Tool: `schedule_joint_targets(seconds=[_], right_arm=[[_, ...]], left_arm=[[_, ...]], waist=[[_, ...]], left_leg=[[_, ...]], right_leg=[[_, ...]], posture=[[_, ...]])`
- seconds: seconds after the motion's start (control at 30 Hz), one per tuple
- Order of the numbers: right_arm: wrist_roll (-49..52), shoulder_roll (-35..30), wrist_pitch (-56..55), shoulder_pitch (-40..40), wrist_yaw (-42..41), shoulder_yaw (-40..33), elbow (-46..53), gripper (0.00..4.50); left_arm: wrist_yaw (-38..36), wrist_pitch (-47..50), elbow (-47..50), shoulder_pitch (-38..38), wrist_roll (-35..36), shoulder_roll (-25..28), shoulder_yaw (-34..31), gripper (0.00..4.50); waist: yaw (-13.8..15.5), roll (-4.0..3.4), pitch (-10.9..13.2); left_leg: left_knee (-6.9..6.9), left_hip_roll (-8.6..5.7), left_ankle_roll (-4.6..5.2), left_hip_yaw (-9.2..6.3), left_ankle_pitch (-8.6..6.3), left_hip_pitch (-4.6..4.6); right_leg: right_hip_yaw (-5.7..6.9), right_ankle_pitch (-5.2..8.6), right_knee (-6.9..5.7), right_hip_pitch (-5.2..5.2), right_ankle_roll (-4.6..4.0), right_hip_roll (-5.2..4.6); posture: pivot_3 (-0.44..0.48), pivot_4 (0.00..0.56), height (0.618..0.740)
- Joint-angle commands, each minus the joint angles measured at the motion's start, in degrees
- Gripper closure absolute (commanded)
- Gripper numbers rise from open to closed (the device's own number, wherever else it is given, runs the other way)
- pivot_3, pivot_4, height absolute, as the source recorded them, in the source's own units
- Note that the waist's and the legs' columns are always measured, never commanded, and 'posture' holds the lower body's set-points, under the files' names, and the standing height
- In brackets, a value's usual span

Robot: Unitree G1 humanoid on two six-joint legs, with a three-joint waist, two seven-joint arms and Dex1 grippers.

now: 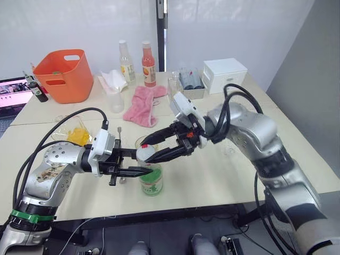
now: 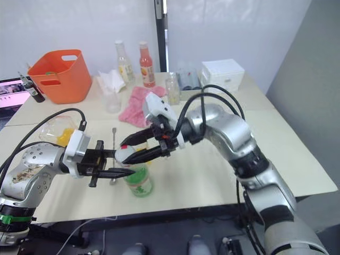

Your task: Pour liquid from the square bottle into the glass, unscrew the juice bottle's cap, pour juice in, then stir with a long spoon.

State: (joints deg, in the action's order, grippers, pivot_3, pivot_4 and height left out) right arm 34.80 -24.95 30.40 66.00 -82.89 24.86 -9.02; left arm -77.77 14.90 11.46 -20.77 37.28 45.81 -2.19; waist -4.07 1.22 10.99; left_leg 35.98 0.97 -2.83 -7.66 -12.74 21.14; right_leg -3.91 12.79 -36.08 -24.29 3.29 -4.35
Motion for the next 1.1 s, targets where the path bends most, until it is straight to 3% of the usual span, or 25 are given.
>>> schedule_joint_targets(seconds=[0.03, 0.17, 0.37, 0.4, 0.57, 0.73, 0.97, 1.1], right_arm=[[-1.99, 1.44, -9.74, 6.70, -9.61, 4.44, -12.10, 2.84], [1.77, 4.05, -15.96, 14.38, -9.61, 13.11, -23.57, 2.84], [8.86, 2.60, -16.74, 17.52, -9.61, 16.08, -25.21, 2.84], [9.95, 2.24, -16.38, 17.54, -9.61, 15.70, -24.83, 1.75], [17.11, -1.61, -8.53, 15.60, -9.61, 7.03, -17.70, 0.14], [13.13, -4.17, -4.10, 7.82, -1.59, -3.20, -3.93, 0.14], [10.62, -5.00, 12.15, -6.61, 27.66, -10.33, 22.11, 0.14], [11.97, -4.11, 19.01, -10.50, 35.54, -12.63, 30.04, 0.14]], left_arm=[[0.53, 1.47, -0.25, 2.25, -2.20, 1.01, 0.81, 3.10], [1.45, 2.17, 0.91, 2.88, -2.05, 1.08, 0.37, 3.10], [2.20, 2.74, 2.14, 3.75, -1.83, 1.18, -0.16, 3.10], [2.27, 2.77, 2.19, 3.79, -1.82, 1.18, -0.17, 3.10], [2.46, 2.87, 2.04, 3.42, -1.96, 0.99, -0.03, 3.10], [2.32, 2.77, 1.42, 2.61, -2.12, 0.80, 0.35, 3.10], [1.67, 2.42, -0.08, 0.75, -2.35, 0.49, 1.26, 3.10], [1.33, 2.60, -0.62, -0.12, -2.30, 0.52, 1.61, 3.10]], waist=[[-0.11, 0.00, 0.00], [-0.13, -0.01, 0.00], [-0.03, -0.01, 0.00], [-0.03, -0.02, 0.00], [0.21, -0.02, 0.01], [0.29, -0.01, 0.00], [0.33, -0.01, 0.00], [0.60, -0.01, 0.00]], left_leg=[[-0.02, 0.00, 0.00, 0.00, 0.00, 0.00], [-0.05, 0.00, 0.00, -0.01, 0.00, -0.02], [-0.02, 0.00, -0.01, -0.01, 0.00, -0.06], [-0.02, 0.01, -0.01, -0.01, 0.00, -0.06], [-0.02, -0.01, -0.01, -0.02, 0.00, 0.04], [-0.03, -0.02, -0.01, -0.02, -0.01, 0.05], [-0.01, -0.03, -0.01, -0.02, 0.00, 0.06], [0.02, -0.03, -0.01, -0.02, 0.00, 0.07]], right_leg=[[0.00, 0.00, 0.00, -0.01, 0.00, 0.00], [0.00, 0.00, -0.02, -0.02, -0.02, 0.00], [0.00, 0.00, -0.09, 0.00, -0.03, 0.00], [0.00, 0.00, -0.10, -0.01, -0.03, 0.02], [0.00, -0.01, -0.08, -0.08, -0.04, -0.01], [0.00, 0.00, -0.01, -0.04, -0.03, -0.03], [0.00, 0.01, -0.05, -0.07, -0.02, -0.02], [0.00, 0.00, -0.04, -0.06, -0.02, -0.04]], posture=[[0.000, 0.150, 0.739], [0.000, 0.150, 0.739], [0.000, 0.150, 0.739], [0.000, 0.150, 0.739], [0.000, 0.150, 0.739], [0.000, 0.150, 0.739], [0.000, 0.150, 0.739], [0.000, 0.150, 0.739]])
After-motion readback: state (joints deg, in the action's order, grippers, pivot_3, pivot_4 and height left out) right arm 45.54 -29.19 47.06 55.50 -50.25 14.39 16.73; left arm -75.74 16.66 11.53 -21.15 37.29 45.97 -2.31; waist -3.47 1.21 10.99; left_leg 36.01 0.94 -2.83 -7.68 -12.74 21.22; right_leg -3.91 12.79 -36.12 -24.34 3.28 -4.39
